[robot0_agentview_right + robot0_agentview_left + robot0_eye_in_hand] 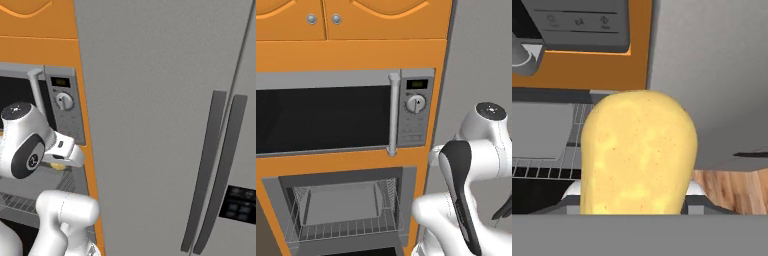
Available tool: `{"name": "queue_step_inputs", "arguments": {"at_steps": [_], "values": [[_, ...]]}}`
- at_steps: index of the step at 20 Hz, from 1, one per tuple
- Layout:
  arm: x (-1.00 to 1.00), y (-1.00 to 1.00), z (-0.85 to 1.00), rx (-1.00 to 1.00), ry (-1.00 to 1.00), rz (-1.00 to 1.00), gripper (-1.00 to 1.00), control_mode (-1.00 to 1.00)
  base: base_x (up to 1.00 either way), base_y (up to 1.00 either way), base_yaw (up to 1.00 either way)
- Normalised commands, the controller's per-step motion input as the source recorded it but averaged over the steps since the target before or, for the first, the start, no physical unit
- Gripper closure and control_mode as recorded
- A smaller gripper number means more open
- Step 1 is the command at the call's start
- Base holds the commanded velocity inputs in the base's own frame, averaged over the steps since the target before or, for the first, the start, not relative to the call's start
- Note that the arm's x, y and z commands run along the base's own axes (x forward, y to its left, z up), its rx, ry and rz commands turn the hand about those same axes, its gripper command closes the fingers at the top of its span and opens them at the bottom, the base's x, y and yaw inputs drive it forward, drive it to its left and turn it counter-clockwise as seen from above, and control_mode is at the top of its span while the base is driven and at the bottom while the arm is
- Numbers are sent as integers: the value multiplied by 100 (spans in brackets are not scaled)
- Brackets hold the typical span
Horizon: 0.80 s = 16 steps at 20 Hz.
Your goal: Place the potato on the top rack of the oven.
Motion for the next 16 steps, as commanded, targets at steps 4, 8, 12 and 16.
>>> {"name": "queue_step_inputs", "arguments": {"at_steps": [4, 8, 12, 16], "values": [[0, 0, 0, 0, 0, 0, 100, 100, 0, 59, 0], [-6, 69, -23, -2, -4, 0, 100, -100, 0, 14, 0], [-10, 100, -55, -1, -8, 0, 100, -100, 0, 0, 0], [0, 100, -74, -4, -1, 2, 100, -100, 0, 0, 0]]}}
